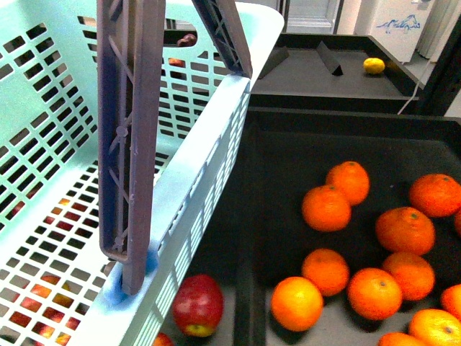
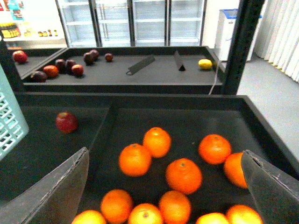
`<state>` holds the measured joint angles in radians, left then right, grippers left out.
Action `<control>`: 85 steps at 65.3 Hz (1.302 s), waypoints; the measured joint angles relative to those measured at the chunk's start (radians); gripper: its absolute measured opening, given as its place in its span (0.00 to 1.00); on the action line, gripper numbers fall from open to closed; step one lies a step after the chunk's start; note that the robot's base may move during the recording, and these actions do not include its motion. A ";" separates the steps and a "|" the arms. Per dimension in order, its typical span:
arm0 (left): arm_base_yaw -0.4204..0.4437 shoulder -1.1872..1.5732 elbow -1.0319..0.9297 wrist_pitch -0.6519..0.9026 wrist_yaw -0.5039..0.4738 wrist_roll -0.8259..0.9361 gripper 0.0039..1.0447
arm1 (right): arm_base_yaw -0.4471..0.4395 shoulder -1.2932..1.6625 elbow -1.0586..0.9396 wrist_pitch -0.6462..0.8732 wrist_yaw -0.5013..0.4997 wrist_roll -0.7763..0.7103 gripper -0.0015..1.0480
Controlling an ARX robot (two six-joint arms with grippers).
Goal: Pick lemon and mango into basket
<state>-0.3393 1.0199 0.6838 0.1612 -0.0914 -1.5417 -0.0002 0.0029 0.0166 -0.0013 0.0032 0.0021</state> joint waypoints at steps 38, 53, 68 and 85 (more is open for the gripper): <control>0.000 0.000 0.000 0.000 0.001 0.000 0.05 | 0.000 0.000 0.000 0.000 -0.003 0.000 0.92; 0.000 0.000 0.000 0.000 0.002 0.000 0.05 | 0.000 0.000 0.000 0.000 -0.002 0.000 0.92; 0.000 0.000 0.000 0.000 0.002 0.000 0.05 | 0.000 0.000 0.000 0.000 -0.003 0.000 0.92; 0.000 -0.001 0.000 0.000 0.001 0.000 0.05 | 0.000 0.000 0.000 0.000 -0.003 0.000 0.92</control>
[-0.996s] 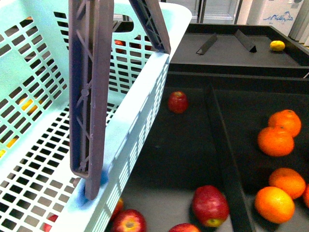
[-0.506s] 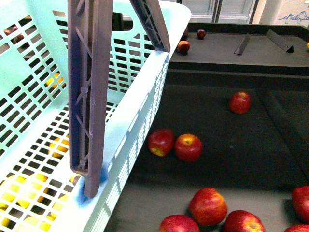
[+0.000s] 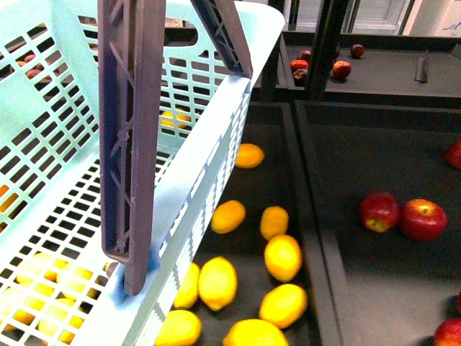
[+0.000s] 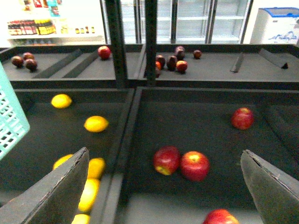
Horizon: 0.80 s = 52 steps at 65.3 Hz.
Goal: Pick lemon and mango into basket
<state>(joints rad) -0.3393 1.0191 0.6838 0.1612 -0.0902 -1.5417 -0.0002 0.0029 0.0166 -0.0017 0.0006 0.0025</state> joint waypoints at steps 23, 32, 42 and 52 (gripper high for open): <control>0.000 0.000 0.000 0.000 -0.001 0.000 0.05 | 0.000 0.000 0.000 0.000 -0.002 0.000 0.92; 0.000 -0.001 0.000 0.000 -0.003 0.000 0.05 | 0.000 0.000 0.000 0.000 -0.002 0.000 0.92; 0.000 0.000 0.000 0.000 -0.003 0.000 0.05 | 0.000 0.000 0.000 0.000 -0.004 0.000 0.92; 0.006 0.001 0.000 0.000 -0.011 0.004 0.05 | -0.001 0.001 0.000 0.000 -0.008 0.000 0.92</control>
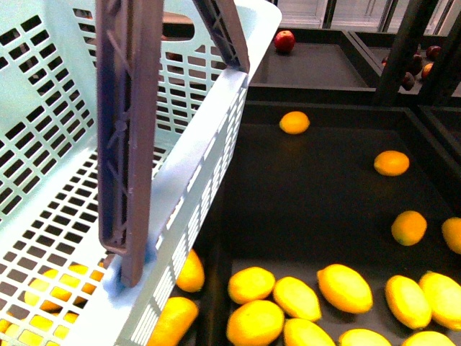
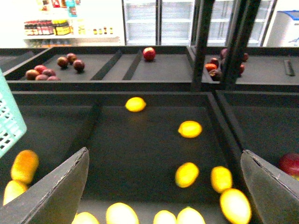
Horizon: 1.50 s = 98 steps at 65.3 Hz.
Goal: Pick lemon and mango into basket
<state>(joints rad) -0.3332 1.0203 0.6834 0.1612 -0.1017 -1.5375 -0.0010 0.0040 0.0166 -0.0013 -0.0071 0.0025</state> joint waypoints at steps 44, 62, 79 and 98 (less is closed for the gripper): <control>0.011 0.113 0.144 -0.209 0.179 0.489 0.05 | 0.000 -0.001 0.000 0.000 0.006 0.000 0.92; 0.005 0.397 0.440 -0.215 0.255 0.744 0.05 | 0.000 -0.001 0.000 0.000 0.006 0.000 0.92; -0.148 0.488 0.529 -0.304 0.384 0.751 0.04 | 0.000 -0.001 0.000 0.000 0.007 0.000 0.92; -0.174 0.481 0.527 -0.306 0.379 0.768 0.04 | 0.000 -0.001 0.000 0.000 0.007 0.000 0.92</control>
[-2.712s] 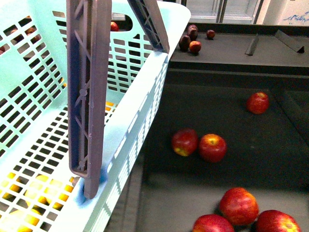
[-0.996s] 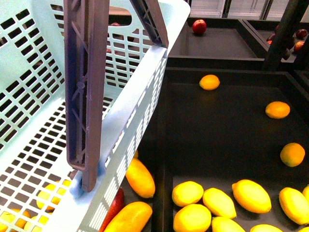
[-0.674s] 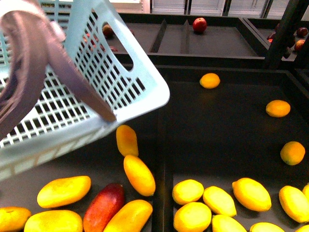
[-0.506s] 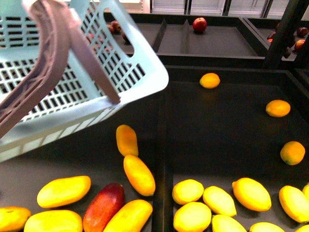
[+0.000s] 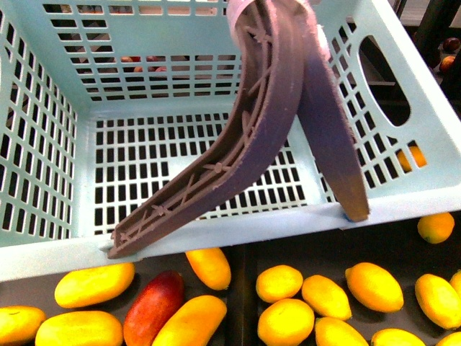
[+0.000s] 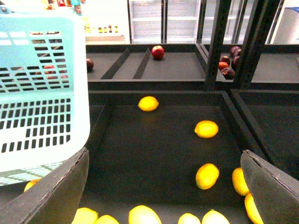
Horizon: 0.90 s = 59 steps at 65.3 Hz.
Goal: Pick lemon and mango into basket
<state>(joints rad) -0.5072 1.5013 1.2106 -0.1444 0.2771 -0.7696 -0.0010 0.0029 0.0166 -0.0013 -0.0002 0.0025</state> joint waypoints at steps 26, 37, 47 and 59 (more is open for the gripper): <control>-0.001 -0.002 0.000 0.000 0.010 0.005 0.04 | -0.382 0.605 0.138 0.097 -0.264 0.122 0.92; -0.001 -0.003 0.000 0.000 0.006 0.007 0.04 | -0.497 1.276 0.243 0.574 -0.406 -0.149 0.92; -0.001 -0.003 0.000 0.000 0.004 0.007 0.04 | -0.475 1.629 0.354 0.626 -0.377 -0.354 0.92; -0.002 -0.003 0.000 0.000 0.007 0.007 0.04 | -0.395 1.868 0.465 0.586 -0.375 -0.474 0.92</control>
<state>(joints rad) -0.5087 1.4986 1.2102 -0.1444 0.2844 -0.7624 -0.3958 1.8709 0.4812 0.5850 -0.3756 -0.4717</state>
